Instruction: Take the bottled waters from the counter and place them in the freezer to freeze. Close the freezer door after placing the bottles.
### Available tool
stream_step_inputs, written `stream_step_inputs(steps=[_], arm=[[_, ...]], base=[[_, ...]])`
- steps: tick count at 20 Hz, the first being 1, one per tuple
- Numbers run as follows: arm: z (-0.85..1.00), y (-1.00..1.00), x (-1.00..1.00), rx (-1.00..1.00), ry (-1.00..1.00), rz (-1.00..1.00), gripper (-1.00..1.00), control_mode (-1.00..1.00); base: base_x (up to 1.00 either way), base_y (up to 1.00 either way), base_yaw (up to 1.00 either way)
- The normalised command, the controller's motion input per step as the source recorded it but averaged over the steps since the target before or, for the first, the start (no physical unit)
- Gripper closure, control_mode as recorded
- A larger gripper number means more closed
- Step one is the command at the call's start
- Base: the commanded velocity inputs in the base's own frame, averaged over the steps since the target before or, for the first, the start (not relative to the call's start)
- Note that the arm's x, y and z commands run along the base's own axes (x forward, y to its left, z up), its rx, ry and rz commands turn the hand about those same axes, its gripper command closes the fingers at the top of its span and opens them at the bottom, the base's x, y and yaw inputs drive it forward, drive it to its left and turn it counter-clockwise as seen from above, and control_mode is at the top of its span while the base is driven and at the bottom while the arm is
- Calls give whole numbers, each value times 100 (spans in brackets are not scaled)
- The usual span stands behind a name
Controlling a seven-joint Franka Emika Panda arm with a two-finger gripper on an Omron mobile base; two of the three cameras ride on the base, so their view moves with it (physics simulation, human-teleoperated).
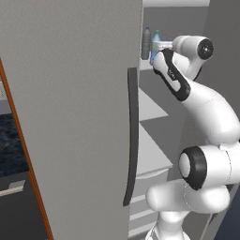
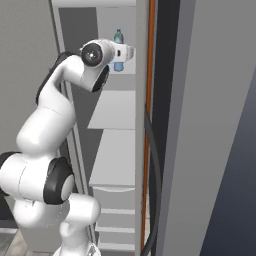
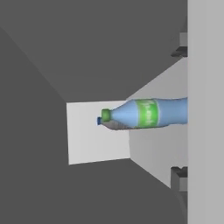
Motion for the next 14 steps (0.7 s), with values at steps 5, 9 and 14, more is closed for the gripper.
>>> stream_step_inputs(steps=[5, 9, 14], arm=[[2, 0, -100, 0, 0, -6, -100, -100], [0, 3, -97, 0, 8, -7, -100, -100], [0, 3, -99, 0, 12, -7, -100, -100]], base=[[0, 0, 0], [0, 0, 0], [0, 0, 0]])
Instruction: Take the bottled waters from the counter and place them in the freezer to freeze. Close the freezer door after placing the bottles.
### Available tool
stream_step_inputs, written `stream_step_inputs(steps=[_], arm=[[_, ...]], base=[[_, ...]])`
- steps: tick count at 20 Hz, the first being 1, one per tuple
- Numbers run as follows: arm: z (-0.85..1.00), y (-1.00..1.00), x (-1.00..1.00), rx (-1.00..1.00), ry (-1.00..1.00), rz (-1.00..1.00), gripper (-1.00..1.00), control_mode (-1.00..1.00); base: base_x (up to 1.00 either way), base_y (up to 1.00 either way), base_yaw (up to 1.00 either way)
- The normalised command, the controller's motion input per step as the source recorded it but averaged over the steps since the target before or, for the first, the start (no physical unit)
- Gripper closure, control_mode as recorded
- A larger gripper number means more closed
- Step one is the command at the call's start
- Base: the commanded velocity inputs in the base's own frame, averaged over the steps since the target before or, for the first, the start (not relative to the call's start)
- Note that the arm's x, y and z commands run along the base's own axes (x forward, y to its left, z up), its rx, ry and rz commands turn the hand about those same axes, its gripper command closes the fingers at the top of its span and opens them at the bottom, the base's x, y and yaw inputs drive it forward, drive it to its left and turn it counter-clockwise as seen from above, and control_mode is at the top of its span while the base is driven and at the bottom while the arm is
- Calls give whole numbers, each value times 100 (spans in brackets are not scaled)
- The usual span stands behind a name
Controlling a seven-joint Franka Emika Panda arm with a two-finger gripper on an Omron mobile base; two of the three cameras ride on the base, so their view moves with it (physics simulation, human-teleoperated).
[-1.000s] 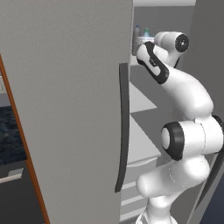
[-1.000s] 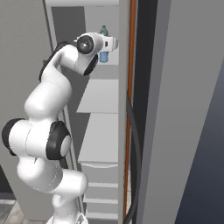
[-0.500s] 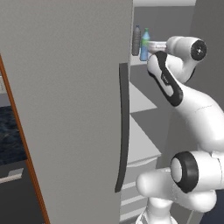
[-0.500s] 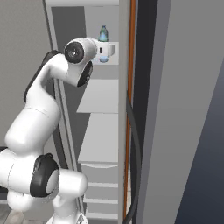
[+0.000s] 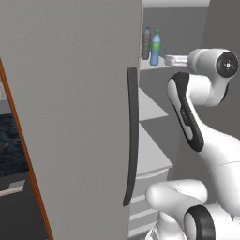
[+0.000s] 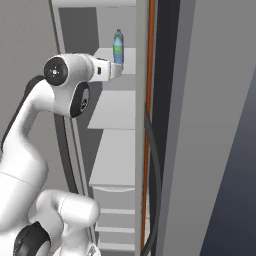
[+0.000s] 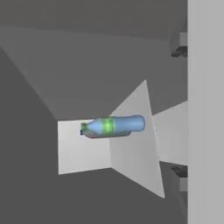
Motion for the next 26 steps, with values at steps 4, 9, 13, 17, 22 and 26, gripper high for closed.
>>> stream_step_inputs(steps=[4, 9, 13, 17, 22, 26], arm=[[1, 4, -100, 0, 14, -8, -100, -100], [7, 1, -89, 0, 17, -6, -100, -100], [0, 1, -46, 1, 25, -1, -100, -100], [-12, 8, -34, 6, 27, 0, -100, -100], [-24, 20, -35, 5, 25, 2, -100, -100], [-40, 32, -44, 0, 13, 3, -100, -100]], base=[[0, 0, 0], [0, 0, 0], [0, 0, 0], [0, 0, 0], [0, 0, 0], [0, 0, 0]])
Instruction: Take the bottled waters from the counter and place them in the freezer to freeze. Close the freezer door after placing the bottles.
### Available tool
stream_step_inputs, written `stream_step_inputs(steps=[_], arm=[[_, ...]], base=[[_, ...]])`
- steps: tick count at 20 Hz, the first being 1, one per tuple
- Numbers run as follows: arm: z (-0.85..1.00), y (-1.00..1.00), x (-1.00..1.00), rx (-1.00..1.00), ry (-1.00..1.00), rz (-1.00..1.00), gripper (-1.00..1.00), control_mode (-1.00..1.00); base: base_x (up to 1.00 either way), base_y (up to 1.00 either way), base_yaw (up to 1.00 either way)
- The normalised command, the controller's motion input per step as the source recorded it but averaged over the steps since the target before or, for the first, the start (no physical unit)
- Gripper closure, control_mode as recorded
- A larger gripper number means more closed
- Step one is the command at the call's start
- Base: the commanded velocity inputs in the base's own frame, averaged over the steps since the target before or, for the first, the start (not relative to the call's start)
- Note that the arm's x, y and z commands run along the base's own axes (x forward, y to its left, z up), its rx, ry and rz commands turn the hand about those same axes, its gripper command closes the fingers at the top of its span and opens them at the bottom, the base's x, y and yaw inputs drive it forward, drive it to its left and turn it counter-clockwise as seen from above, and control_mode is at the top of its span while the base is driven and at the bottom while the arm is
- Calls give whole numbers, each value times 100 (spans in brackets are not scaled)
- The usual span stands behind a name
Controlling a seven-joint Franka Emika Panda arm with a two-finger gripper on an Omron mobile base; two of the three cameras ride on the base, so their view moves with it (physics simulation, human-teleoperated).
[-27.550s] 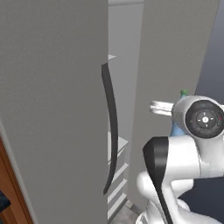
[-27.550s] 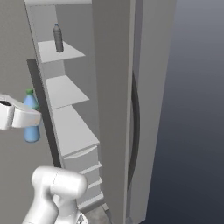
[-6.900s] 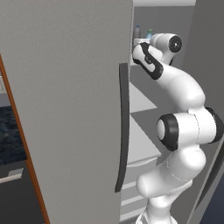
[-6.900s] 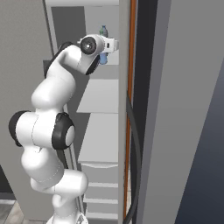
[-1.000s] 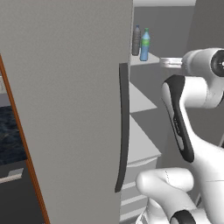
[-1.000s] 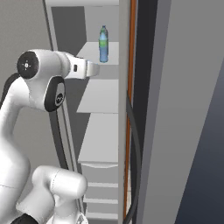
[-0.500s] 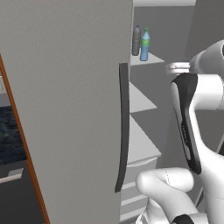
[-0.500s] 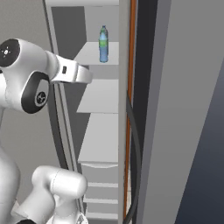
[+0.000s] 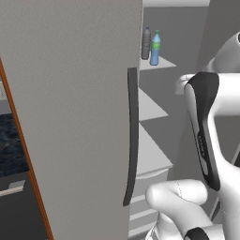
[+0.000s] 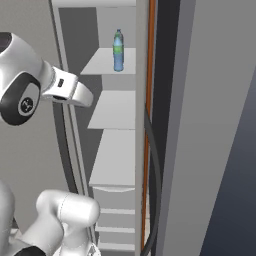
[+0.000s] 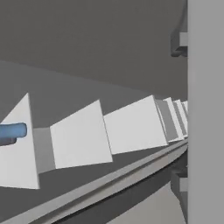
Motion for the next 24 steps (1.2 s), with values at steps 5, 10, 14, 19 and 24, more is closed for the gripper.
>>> stream_step_inputs(steps=[5, 10, 14, 19, 24], arm=[[-51, 27, -62, 2, 0, 3, -100, -100], [-57, 21, -38, 3, 2, 5, -100, -100], [-42, 16, -3, 2, 11, 5, -100, -100], [-34, 12, 0, 4, 17, 5, -100, -100], [-36, 3, 0, 6, 9, 2, -100, -100]], base=[[0, 0, 0], [0, 0, 0], [0, 0, 0], [0, 0, 0], [0, 0, 0]])
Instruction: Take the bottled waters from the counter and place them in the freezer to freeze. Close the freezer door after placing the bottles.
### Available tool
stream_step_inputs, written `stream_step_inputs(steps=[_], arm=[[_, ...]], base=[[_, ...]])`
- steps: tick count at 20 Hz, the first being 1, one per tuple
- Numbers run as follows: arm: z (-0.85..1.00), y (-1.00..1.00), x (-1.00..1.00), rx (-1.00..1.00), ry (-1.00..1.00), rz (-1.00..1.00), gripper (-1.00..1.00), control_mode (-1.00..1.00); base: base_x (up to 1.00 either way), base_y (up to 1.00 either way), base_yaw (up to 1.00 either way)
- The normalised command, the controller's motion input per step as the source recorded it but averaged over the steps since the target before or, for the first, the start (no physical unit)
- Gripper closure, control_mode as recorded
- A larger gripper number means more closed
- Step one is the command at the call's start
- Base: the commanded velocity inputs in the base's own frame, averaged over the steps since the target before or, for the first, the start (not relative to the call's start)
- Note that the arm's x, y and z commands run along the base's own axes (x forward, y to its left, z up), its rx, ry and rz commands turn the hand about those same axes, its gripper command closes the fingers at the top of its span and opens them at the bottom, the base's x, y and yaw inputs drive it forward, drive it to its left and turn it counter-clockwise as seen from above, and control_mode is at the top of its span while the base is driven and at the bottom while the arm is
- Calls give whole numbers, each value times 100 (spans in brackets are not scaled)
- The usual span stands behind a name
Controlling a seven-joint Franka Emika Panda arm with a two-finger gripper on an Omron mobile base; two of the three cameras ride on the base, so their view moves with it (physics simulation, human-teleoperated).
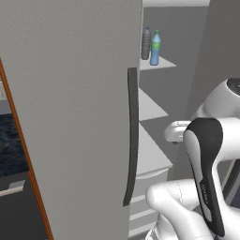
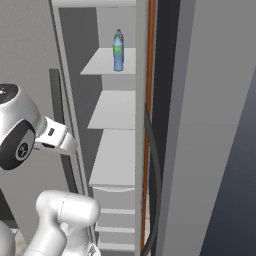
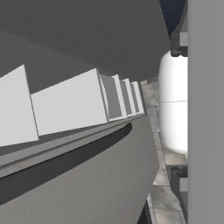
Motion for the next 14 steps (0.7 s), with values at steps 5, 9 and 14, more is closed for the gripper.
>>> stream_step_inputs(steps=[5, 9, 14], arm=[[-38, 0, 0, 1, 11, 0, -100, -100], [-8, 0, 0, 0, 3, 0, -100, -100], [0, 0, 0, 0, 0, 0, -100, -100]], base=[[0, 0, 0], [0, 0, 0], [0, 0, 0]])
